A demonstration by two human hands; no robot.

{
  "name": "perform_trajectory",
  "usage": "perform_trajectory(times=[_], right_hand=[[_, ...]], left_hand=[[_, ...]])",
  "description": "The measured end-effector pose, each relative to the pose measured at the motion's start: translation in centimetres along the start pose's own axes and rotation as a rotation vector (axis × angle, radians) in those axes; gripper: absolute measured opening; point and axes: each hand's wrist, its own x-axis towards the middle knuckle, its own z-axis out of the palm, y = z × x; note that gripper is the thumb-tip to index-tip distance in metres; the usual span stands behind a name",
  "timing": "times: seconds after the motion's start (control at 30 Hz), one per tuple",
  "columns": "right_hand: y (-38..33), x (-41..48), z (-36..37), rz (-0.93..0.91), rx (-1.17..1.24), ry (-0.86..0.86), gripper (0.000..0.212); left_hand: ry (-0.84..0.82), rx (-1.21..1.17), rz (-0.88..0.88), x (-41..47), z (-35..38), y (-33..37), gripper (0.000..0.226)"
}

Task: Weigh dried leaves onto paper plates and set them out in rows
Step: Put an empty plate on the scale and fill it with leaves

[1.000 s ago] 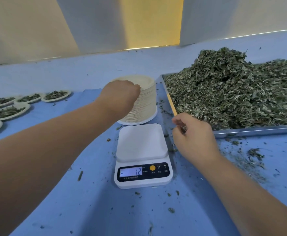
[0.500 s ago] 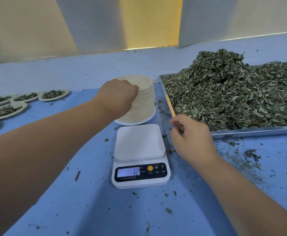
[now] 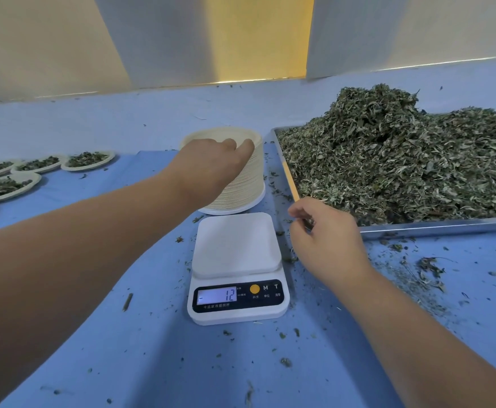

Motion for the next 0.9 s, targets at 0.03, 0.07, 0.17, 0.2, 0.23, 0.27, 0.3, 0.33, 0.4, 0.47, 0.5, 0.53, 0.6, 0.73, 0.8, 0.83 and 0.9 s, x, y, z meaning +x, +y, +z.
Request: perform_trajectory(times=[0.03,0.07,0.17,0.2,0.23,0.27,0.3,0.33,0.4,0.47,0.5,0.53,0.6,0.73,0.8,0.83,0.9], right_hand=[[0.0,0.0,0.0,-0.002,0.0,-0.003,0.023],[0.0,0.0,0.0,-0.002,0.001,-0.006,0.023],[0.1,0.0,0.0,-0.001,0.011,-0.003,0.023],[0.1,0.0,0.0,0.002,0.015,-0.004,0.023],[0.1,0.0,-0.1,0.003,0.019,-0.008,0.023],[0.1,0.0,-0.1,0.004,0.021,-0.014,0.023],[0.1,0.0,-0.1,0.002,0.019,-0.019,0.023],[0.1,0.0,-0.1,0.001,0.016,-0.022,0.023],[0.1,0.0,-0.2,-0.003,0.008,-0.024,0.024],[0.1,0.0,-0.2,-0.003,-0.001,-0.026,0.024],[0.1,0.0,-0.1,-0.002,-0.004,-0.027,0.024],[0.1,0.0,-0.2,-0.001,-0.007,-0.027,0.024],[0.1,0.0,-0.1,-0.001,-0.005,-0.023,0.023],[0.1,0.0,0.0,0.003,0.023,-0.009,0.023],[0.2,0.0,0.0,0.02,0.055,-0.001,0.026],[0.2,0.0,-0.1,0.025,0.067,0.004,0.028],[0.2,0.1,-0.1,0.026,0.088,0.011,0.036]], left_hand=[[-0.002,0.002,-0.005,0.0,-0.1,0.0,0.071],[-0.001,0.0,-0.011,0.1,-0.1,-0.1,0.071],[0.007,-0.031,-0.031,0.4,-0.4,-0.1,0.065],[0.008,-0.03,-0.041,0.4,-0.5,-0.1,0.061],[0.019,-0.023,-0.049,0.4,-0.5,-0.1,0.057],[0.039,-0.021,-0.057,0.4,-0.6,-0.1,0.053],[0.068,-0.031,-0.068,0.4,-0.6,-0.2,0.05],[0.099,-0.052,-0.085,0.5,-0.7,-0.4,0.048],[0.151,-0.124,-0.151,0.5,-0.8,-0.9,0.046],[0.187,-0.245,-0.281,0.4,-0.8,-1.2,0.043],[0.193,-0.317,-0.36,0.2,-0.8,-1.2,0.042],[0.203,-0.394,-0.438,0.0,-0.6,-1.1,0.04],[0.247,-0.556,-0.563,-0.6,-0.2,-0.7,0.036],[0.445,-0.797,-0.67,-1.9,0.6,0.4,0.032],[0.556,-0.935,-0.738,-3.0,0.8,1.1,0.03],[0.608,-1.018,-0.765,-3.6,0.9,1.4,0.031],[0.688,-1.142,-0.779,-5.2,0.9,1.9,0.032]])
